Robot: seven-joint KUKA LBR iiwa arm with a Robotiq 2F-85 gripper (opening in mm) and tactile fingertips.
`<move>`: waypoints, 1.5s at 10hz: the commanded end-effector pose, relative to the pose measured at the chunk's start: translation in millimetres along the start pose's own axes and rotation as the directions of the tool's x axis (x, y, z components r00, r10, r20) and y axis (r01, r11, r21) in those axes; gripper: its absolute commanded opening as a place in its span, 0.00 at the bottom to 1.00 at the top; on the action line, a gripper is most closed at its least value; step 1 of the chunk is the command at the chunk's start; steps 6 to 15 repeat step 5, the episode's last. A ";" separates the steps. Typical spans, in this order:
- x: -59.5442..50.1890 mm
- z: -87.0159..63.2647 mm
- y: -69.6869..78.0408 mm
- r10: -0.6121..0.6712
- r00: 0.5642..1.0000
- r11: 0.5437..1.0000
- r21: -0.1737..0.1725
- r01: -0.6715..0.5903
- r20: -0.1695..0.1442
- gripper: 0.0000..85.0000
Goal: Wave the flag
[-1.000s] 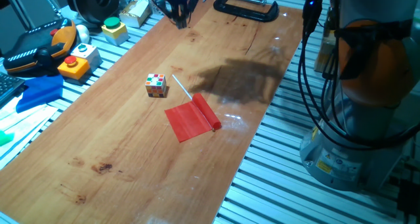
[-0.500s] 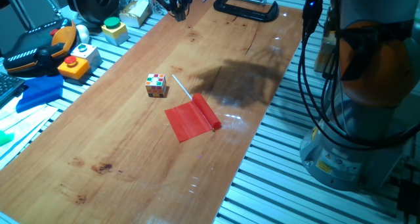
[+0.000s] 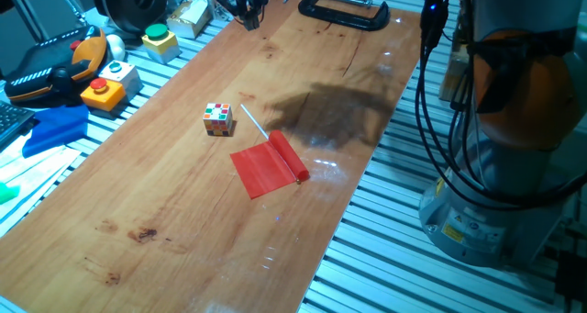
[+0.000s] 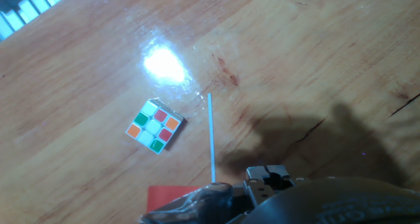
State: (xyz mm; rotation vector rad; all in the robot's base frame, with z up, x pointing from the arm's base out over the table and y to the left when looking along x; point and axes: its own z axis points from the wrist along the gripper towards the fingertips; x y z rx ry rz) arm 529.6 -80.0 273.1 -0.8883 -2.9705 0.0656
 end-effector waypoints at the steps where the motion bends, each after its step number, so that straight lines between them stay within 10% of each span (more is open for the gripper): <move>1: 0.3 -0.1 -0.1 -0.003 1.000 1.000 0.002 0.003 -0.002 0.01; 15: 0.4 0.0 -0.1 -0.004 1.000 1.000 0.006 0.004 -0.003 0.01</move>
